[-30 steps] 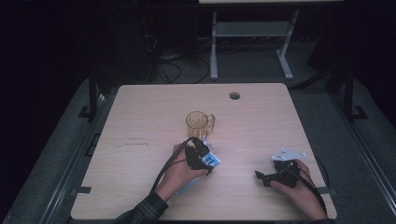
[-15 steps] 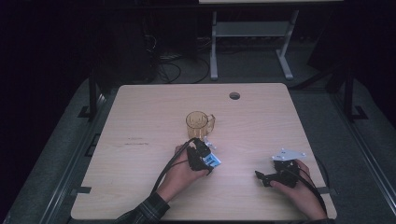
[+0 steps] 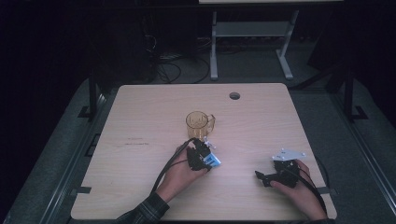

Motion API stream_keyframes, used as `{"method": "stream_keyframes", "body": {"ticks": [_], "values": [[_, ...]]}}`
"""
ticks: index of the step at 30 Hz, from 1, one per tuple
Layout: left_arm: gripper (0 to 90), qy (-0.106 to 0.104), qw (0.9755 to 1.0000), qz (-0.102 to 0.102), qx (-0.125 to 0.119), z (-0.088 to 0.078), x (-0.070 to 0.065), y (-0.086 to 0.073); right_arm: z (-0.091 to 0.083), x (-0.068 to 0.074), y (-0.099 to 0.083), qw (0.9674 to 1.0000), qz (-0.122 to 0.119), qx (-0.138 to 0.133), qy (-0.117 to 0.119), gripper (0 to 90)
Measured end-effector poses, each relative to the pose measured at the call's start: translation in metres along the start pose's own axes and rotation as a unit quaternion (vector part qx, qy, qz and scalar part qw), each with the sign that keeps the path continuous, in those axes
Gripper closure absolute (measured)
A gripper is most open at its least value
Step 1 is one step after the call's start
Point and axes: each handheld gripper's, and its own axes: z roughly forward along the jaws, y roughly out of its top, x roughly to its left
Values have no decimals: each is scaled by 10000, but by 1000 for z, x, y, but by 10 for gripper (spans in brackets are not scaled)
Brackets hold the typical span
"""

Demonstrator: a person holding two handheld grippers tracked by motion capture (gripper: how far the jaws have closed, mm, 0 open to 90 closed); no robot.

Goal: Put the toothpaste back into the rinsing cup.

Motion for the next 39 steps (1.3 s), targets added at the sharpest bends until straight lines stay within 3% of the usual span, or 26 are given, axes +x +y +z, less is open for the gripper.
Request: {"method": "stream_keyframes", "body": {"ticks": [7,18,31,39], "values": [[705,-94,9999,26,-40,-3,3,-1,0,0,0,10000,-4,-1,-3,72],[712,-503,9984,-54,-244,-10,9,-6,0,0,0,10000,-3,-1,-5,72],[721,-867,9931,-227,-757,-34,16,-10,0,0,0,10000,7,-3,2,72],[725,-990,9893,-193,-1052,-50,20,-14,0,0,0,10000,12,-2,4,72]]}}
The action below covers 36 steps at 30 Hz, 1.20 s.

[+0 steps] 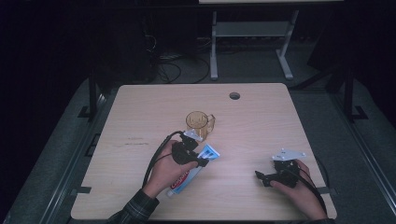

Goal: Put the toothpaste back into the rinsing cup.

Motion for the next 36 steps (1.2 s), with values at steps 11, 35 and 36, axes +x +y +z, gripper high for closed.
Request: {"method": "stream_keyframes", "body": {"ticks": [11,35,36], "values": [[726,-377,9974,51,-616,-28,4,-1,0,0,0,10000,-4,-2,3,72],[724,-580,9781,627,-1898,-65,13,-4,0,0,0,10000,-10,-6,2,72],[724,-573,9772,624,-1947,-66,13,-3,0,0,0,10000,-12,-8,2,72]]}}
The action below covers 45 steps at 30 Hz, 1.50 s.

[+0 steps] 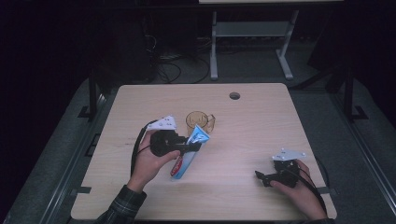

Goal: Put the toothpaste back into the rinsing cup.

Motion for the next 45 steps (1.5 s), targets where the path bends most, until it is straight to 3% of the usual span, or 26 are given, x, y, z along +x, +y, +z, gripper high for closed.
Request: {"method": "stream_keyframes", "body": {"ticks": [13,25,45], "values": [[723,88,9996,65,-247,-8,6,13,0,0,0,10000,-3,-2,-7,72],[720,159,9985,258,-451,-13,15,35,0,0,0,10000,-2,-6,-16,72],[720,212,9964,364,-741,-8,35,61,0,0,0,10000,-12,1,-3,72]]}}
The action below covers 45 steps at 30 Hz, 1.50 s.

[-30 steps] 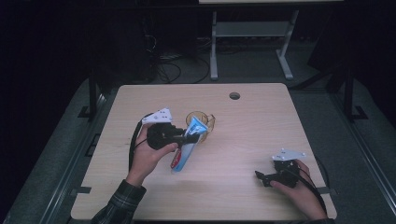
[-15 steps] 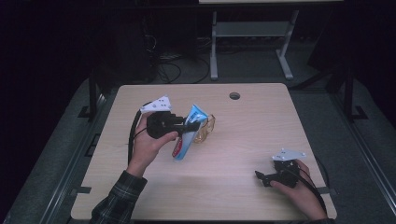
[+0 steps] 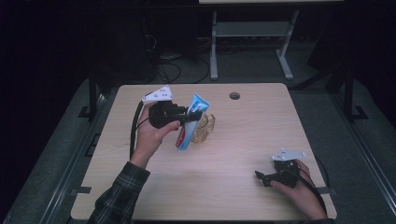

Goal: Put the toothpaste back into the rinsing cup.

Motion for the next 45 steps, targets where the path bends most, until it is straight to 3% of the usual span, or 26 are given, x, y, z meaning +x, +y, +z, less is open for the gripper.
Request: {"method": "stream_keyframes", "body": {"ticks": [18,45], "values": [[720,132,9997,-45,-199,14,29,15,0,0,0,10000,1,2,2,72],[718,150,9995,64,-271,44,49,42,0,0,0,10000,1,7,9,72]]}}
